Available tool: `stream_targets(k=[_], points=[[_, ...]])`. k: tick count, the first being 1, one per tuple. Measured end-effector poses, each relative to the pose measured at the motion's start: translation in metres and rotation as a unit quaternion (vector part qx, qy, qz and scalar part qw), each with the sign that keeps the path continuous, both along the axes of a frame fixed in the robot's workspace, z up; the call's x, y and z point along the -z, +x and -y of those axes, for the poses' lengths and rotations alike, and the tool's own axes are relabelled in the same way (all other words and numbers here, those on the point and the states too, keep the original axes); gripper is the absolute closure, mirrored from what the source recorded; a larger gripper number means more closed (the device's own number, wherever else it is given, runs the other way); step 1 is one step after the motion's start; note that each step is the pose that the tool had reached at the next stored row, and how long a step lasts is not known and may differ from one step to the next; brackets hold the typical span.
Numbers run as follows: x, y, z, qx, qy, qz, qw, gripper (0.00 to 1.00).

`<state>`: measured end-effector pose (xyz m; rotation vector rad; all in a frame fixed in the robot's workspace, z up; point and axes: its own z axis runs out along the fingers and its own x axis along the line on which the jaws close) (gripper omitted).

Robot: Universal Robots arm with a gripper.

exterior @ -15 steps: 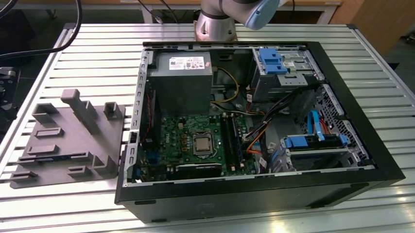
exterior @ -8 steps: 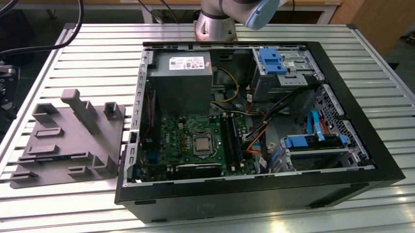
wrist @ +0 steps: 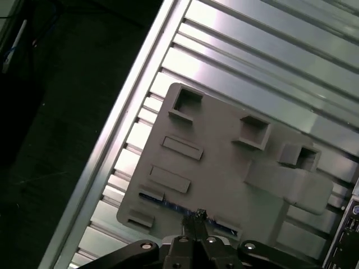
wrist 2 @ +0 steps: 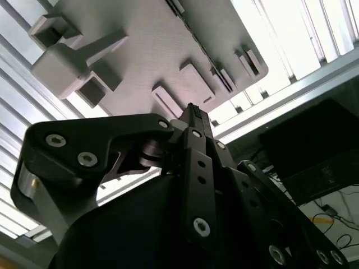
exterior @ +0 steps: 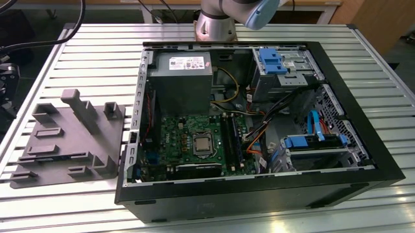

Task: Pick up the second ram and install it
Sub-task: 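Pick up the second ram and move it above second insertion slot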

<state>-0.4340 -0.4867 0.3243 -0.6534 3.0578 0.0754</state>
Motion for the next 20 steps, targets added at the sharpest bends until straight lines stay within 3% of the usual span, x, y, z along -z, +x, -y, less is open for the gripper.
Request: stream_targets(k=[4, 11, 15, 20], points=[[0.0, 0.0, 0.0, -0.023, 0.0, 0.0, 0.9997, 0.89], [0.0, 0.0, 0.0, -0.067, 0.0, 0.0, 0.9978, 0.89], [0.0001, 0.0, 0.0, -0.092, 0.0, 0.0, 0.9958, 0.89], [0.0002, 0.0, 0.0, -0.125, 0.0, 0.0, 0.9921, 0.89]])
